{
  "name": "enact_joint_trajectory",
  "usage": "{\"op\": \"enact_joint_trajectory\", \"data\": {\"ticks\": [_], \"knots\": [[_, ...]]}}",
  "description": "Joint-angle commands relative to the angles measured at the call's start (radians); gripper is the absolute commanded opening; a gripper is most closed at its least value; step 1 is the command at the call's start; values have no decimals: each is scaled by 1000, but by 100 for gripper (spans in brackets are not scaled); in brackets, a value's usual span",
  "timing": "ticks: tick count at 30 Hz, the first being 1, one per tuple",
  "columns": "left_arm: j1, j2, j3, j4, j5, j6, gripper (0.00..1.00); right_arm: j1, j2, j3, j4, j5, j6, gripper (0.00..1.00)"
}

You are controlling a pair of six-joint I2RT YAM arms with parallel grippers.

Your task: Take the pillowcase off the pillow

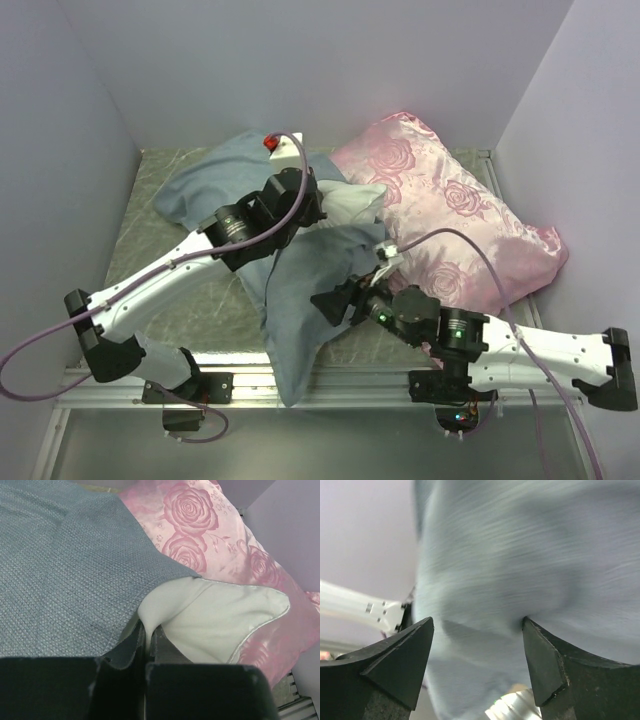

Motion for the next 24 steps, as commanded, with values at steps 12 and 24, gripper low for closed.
{"op": "enact_joint_trajectory", "data": {"ticks": [12,24], "knots": [[49,110,271,150,49,52,0,202,238,91,1,158,101,20],[141,179,446,113,101,83,0,443,396,54,26,236,192,5]]}}
